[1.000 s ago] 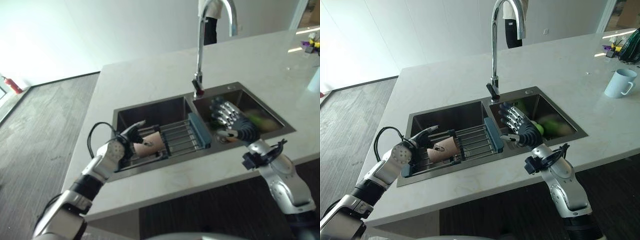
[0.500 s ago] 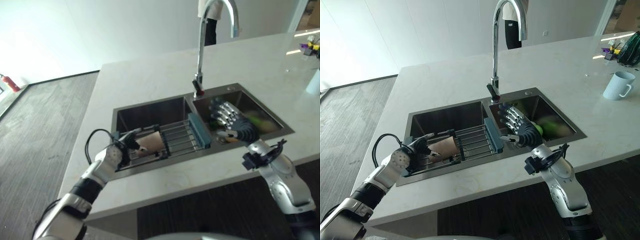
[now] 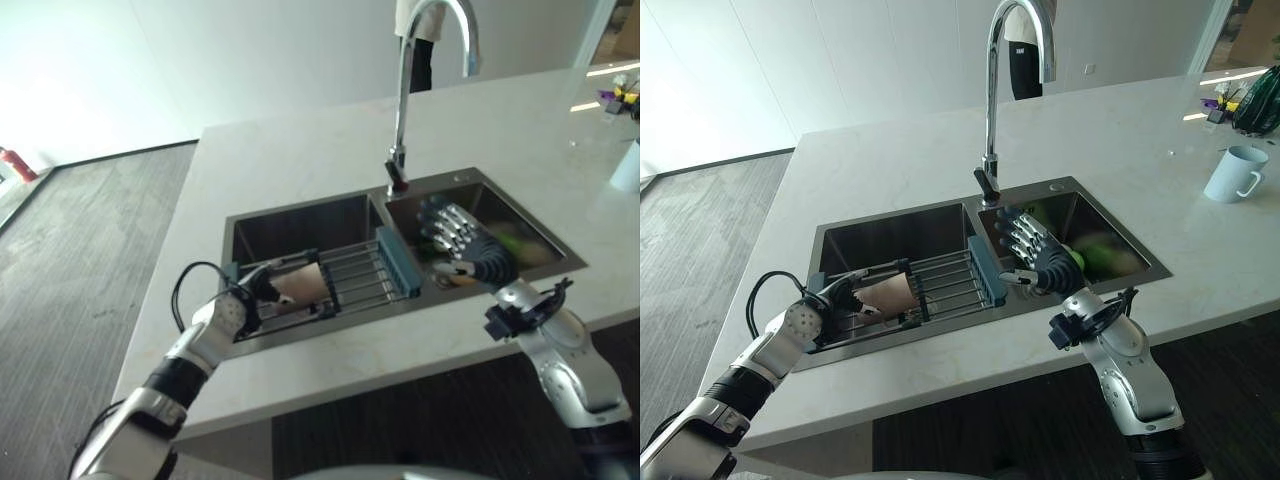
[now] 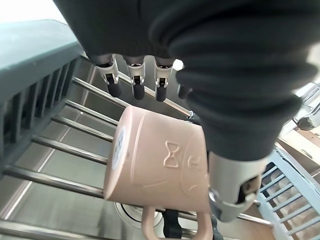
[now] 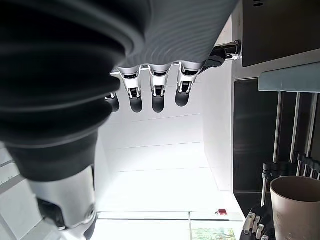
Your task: Place the dishes in the dishwasher.
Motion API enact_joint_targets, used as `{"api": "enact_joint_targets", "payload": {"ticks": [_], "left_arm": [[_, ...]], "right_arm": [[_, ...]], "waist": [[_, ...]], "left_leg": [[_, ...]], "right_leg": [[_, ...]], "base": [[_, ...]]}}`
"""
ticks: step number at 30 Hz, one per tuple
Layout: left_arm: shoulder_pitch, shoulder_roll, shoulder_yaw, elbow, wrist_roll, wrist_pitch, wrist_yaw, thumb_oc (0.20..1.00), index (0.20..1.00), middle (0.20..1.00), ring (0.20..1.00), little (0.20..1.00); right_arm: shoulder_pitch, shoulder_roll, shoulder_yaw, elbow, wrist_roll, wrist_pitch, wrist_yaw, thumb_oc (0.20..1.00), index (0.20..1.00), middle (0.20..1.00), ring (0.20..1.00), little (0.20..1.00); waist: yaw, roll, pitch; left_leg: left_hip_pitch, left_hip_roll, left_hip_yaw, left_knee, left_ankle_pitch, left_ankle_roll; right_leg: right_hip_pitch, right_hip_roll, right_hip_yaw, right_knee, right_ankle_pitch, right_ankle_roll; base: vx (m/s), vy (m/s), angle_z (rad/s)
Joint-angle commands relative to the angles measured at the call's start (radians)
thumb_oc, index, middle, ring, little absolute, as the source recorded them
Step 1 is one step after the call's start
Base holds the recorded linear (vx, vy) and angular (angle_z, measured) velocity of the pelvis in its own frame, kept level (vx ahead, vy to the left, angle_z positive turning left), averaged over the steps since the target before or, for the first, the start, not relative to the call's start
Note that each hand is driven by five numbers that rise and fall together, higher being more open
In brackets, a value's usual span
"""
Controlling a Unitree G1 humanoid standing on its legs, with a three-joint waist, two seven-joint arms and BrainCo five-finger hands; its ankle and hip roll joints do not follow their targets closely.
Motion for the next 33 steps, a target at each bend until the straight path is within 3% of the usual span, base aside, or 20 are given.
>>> {"api": "enact_joint_targets", "payload": {"ticks": [1, 33], "left_arm": [[-0.095, 0.042, -0.005, 0.076, 0.042, -0.034, 0.032, 1.000, 1.000, 1.000, 1.000, 1.000], [-0.113, 0.018, -0.011, 0.192, 0.119, -0.017, 0.016, 1.000, 1.000, 1.000, 1.000, 1.000]], "right_arm": [[-0.066, -0.012, -0.032, -0.033, -0.002, -0.017, 0.012, 1.000, 1.000, 1.000, 1.000, 1.000], [-0.054, -0.010, -0.029, -0.051, -0.012, 0.009, 0.027, 1.000, 1.000, 1.000, 1.000, 1.000]], "waist": [[-0.016, -0.022, -0.021], [-0.046, -0.018, -0.019]], "left_leg": [[0.014, 0.055, 0.011, 0.008, -0.052, -0.013], [0.026, 0.048, 0.034, 0.008, -0.062, -0.007]], "right_leg": [[0.064, -0.052, -0.059, 0.010, -0.085, 0.071], [0.059, -0.047, -0.021, 0.010, -0.081, 0.075]], "base": [[0.00, 0.000, 0.00], [0.01, 0.000, -0.02]]}}
